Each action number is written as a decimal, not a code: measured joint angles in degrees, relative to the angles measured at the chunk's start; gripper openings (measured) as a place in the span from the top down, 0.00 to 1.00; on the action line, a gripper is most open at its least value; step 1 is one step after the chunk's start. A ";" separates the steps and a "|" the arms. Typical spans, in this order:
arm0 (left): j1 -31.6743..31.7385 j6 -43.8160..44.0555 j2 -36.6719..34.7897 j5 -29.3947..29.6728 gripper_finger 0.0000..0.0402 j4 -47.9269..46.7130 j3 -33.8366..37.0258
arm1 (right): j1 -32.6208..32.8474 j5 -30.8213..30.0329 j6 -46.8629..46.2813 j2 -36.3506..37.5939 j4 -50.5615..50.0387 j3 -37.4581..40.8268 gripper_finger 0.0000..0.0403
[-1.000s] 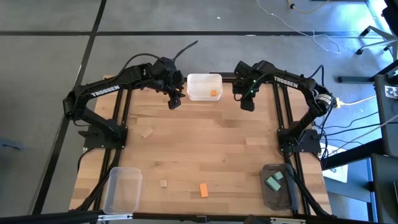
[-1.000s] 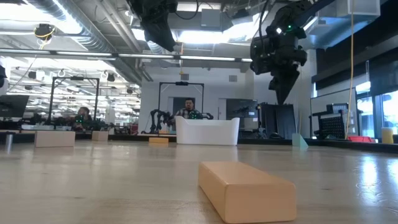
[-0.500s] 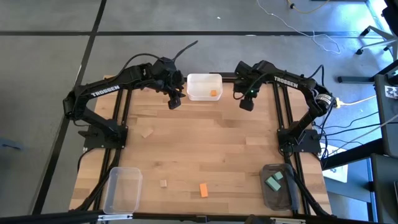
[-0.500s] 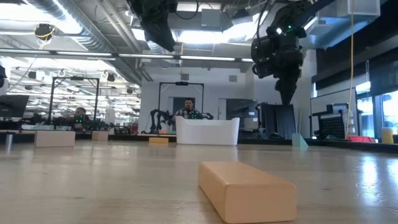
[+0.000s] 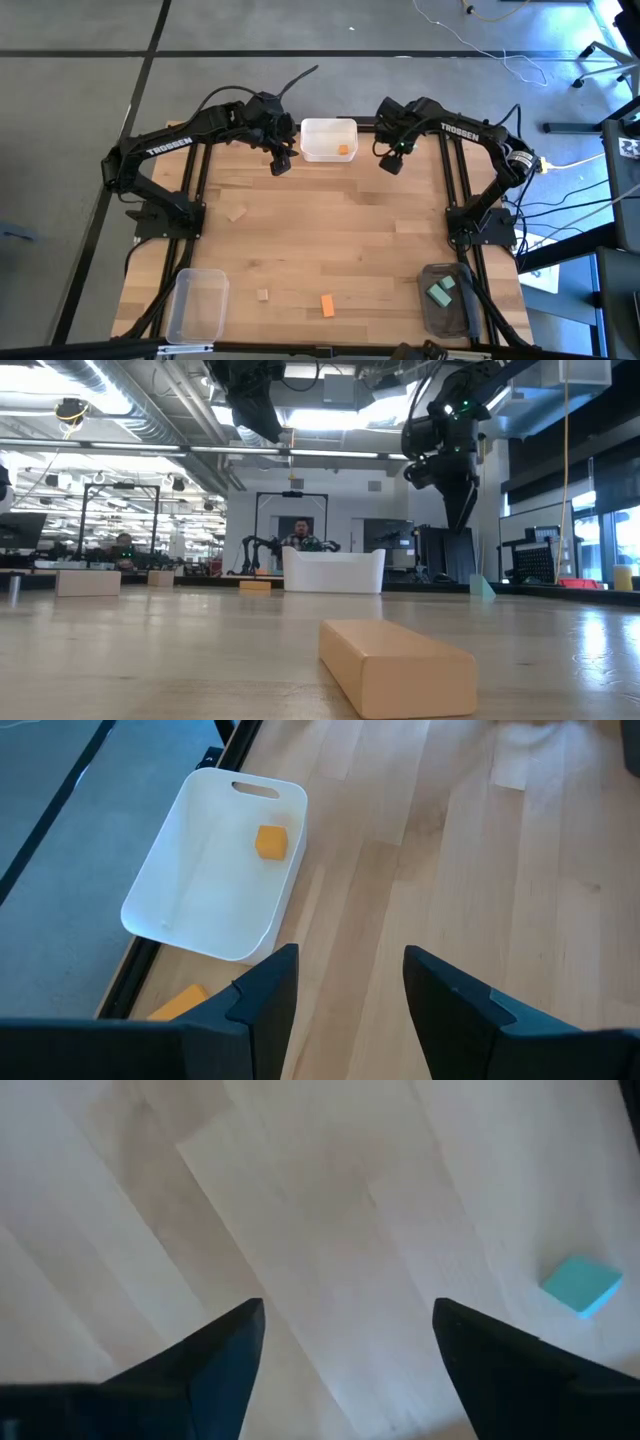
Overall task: Sort & place blocks by color
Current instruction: Put the light blue block into the black bin
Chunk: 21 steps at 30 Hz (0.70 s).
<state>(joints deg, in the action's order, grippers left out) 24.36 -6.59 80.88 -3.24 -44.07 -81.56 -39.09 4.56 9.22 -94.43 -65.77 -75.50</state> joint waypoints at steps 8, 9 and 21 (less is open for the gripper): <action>-0.02 0.00 0.00 0.02 0.57 0.00 0.02 | 0.00 -2.65 -1.63 0.00 0.42 0.00 0.28; 0.00 0.00 -0.01 0.00 0.57 0.00 0.00 | -0.01 -3.30 -1.63 0.00 0.46 0.00 0.28; 0.00 0.00 0.00 0.00 0.57 0.00 0.00 | -0.76 -7.39 -0.02 0.00 0.01 0.00 0.28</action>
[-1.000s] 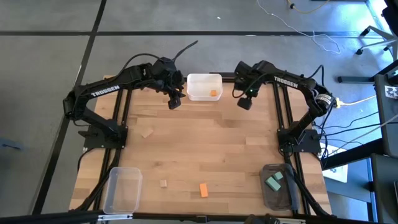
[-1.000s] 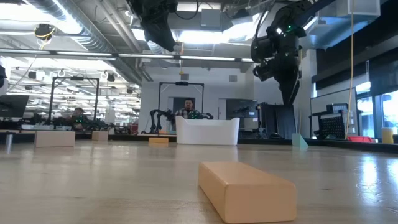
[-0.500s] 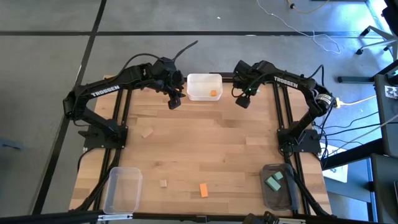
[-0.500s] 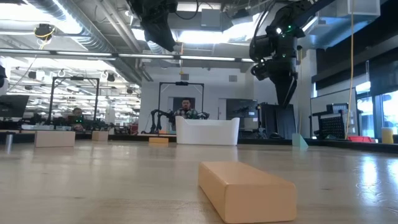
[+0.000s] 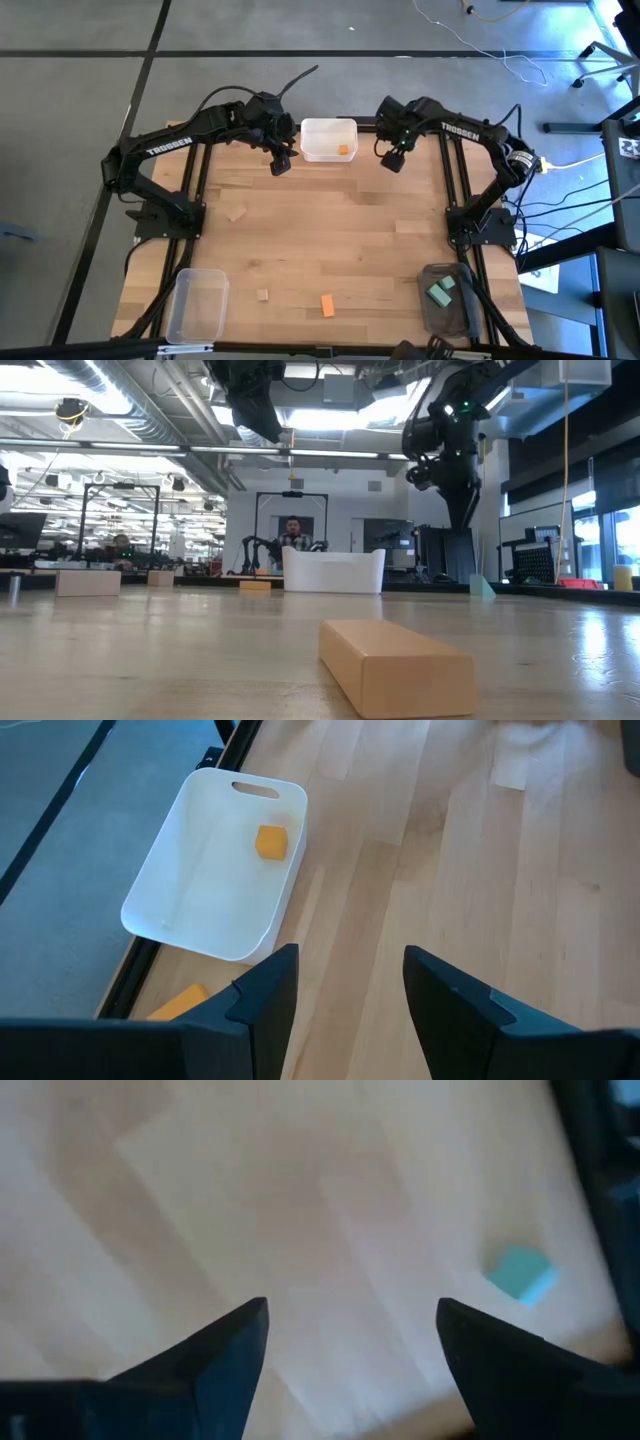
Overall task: Sort & place blocks by color
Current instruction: Put the light blue block into the black bin
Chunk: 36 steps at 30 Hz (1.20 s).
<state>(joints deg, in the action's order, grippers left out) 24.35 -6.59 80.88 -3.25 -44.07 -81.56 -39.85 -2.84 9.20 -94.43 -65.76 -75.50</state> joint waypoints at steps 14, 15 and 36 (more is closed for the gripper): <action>0.00 0.00 -0.02 0.02 0.57 0.01 0.02 | -11.86 -2.90 -7.33 -0.35 2.23 0.00 0.28; -0.02 0.00 0.00 0.02 0.57 0.00 0.01 | -11.95 -2.82 -3.92 -0.35 2.21 0.00 0.28; 0.01 0.00 -0.02 0.02 0.57 0.11 0.00 | -13.53 -3.58 0.19 -10.88 4.01 -0.02 0.28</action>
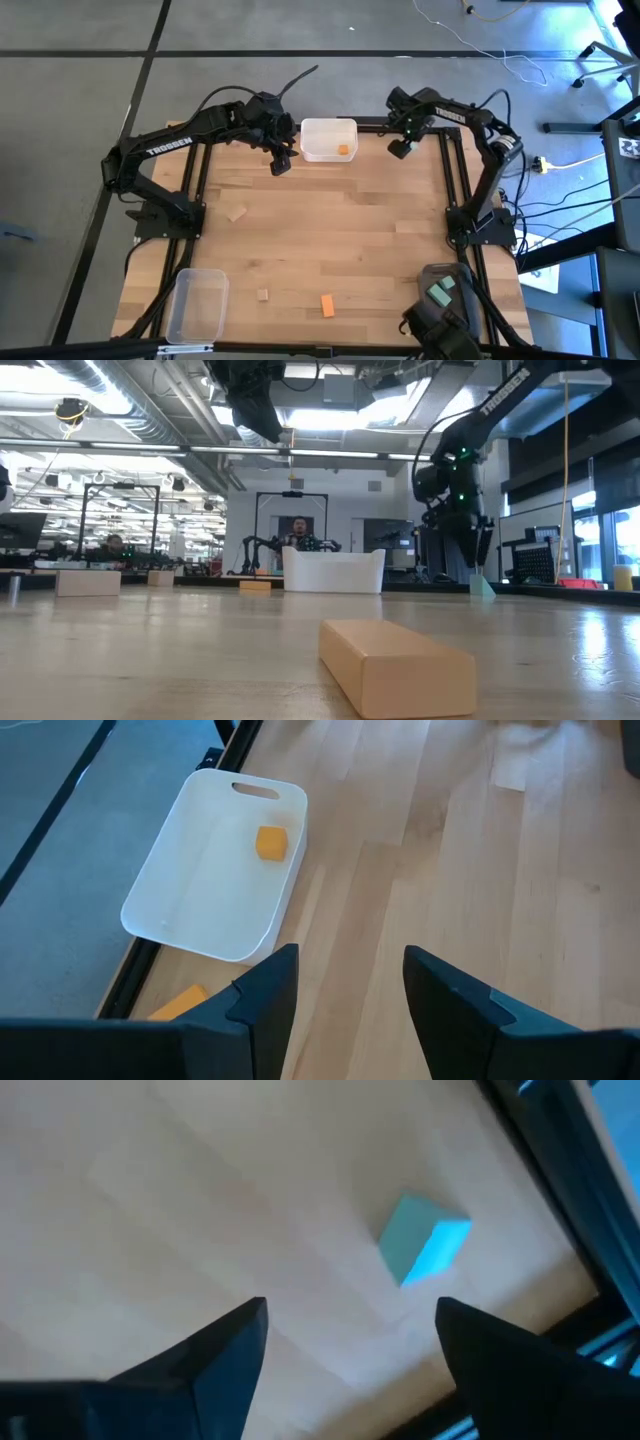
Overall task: Sort & place blocks by color
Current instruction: Put the light blue block into the black bin
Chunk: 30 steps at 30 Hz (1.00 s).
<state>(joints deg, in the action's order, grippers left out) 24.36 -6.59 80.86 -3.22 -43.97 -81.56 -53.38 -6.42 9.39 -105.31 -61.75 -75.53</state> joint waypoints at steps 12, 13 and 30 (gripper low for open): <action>-0.02 0.00 0.00 0.00 0.57 0.04 0.01 | -0.90 -5.63 -4.37 -4.35 4.12 -0.02 0.28; -0.02 0.00 0.00 0.00 0.57 0.04 0.00 | -1.01 -5.61 -4.66 -4.54 4.15 -0.02 0.28; -0.01 0.00 0.01 0.00 0.57 0.34 0.00 | -1.47 -5.55 -6.35 -5.80 5.00 -0.02 0.61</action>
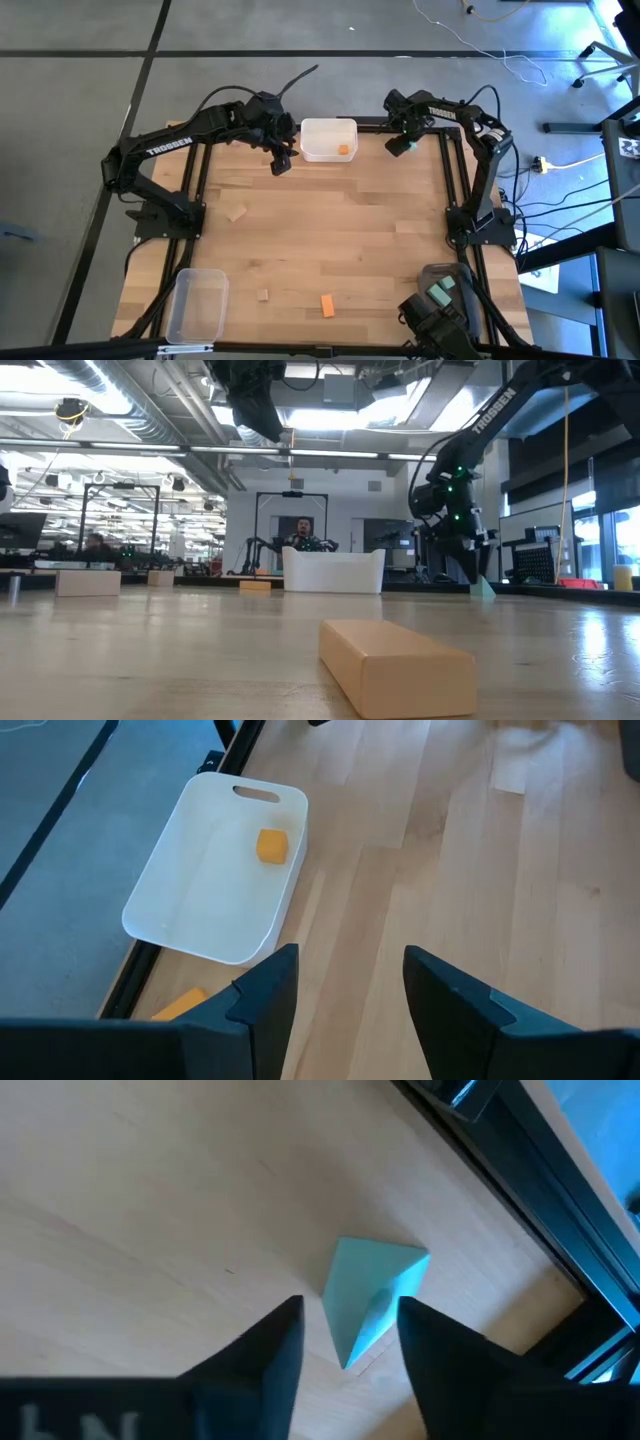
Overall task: Sort & place blocks by color
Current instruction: Put the light blue block into the black bin
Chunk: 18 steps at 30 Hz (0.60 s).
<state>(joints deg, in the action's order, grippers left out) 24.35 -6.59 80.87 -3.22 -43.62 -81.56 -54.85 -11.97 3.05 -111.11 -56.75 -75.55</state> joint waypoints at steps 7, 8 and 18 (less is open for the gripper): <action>0.00 0.00 0.01 0.00 0.57 -0.01 0.00 | -0.02 0.00 -0.02 0.00 0.38 0.00 0.78; -0.01 0.00 -0.01 0.00 0.57 -0.01 0.00 | -0.02 -0.02 -0.02 0.00 0.45 0.00 0.80; 0.00 0.00 0.01 0.00 0.57 -0.03 0.01 | 0.00 -0.35 -0.05 0.13 0.60 -0.07 0.91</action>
<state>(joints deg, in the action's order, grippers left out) 24.35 -6.59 80.88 -3.22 -43.65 -81.55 -54.85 -12.32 3.00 -110.98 -56.15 -75.61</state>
